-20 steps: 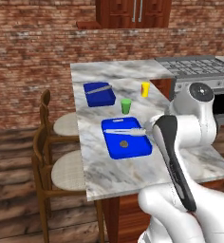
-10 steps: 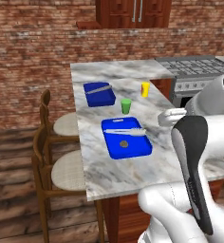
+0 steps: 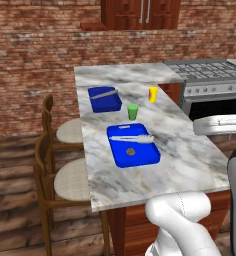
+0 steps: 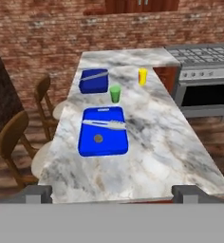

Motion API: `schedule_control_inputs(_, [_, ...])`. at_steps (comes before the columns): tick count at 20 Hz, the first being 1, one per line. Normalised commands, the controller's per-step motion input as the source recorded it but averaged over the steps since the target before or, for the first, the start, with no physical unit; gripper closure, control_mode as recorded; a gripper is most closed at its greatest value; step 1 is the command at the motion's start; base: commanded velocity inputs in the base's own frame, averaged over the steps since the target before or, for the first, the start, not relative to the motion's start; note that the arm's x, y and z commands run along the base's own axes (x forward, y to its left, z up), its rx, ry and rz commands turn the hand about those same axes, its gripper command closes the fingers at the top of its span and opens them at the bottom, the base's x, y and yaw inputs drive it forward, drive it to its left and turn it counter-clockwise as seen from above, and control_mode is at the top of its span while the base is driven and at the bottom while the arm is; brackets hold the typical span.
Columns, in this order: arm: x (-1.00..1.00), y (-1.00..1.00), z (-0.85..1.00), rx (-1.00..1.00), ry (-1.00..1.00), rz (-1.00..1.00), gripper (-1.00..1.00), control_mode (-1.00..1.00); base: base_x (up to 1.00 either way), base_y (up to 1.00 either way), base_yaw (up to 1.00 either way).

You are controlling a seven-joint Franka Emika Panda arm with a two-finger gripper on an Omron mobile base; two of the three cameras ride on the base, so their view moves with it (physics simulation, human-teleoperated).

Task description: Gather the lime and garlic from the fridge and place them on a tray on the dining counter. Then gather the chicken drumsticks from the fridge and place them on the other tray.

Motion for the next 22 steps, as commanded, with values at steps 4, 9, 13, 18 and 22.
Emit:
schedule_control_inputs(4, [0.00,0.00,0.00,0.00,0.00,0.00,-1.00,1.00,0.69,0.03,-0.02])
schedule_control_inputs(9, [0.00,0.00,0.00,0.00,0.00,0.00,-1.00,1.00,0.64,0.05,-0.62])
schedule_control_inputs(13, [0.00,0.00,0.00,0.00,0.00,0.00,-1.00,1.00,0.00,0.00,-1.00])
schedule_control_inputs(18, [0.00,0.00,0.00,0.00,0.00,0.00,-1.00,1.00,0.00,0.00,-1.00])
schedule_control_inputs(22, [0.00,0.00,0.00,0.00,0.00,0.00,-1.00,1.00,0.00,0.00,-1.00])
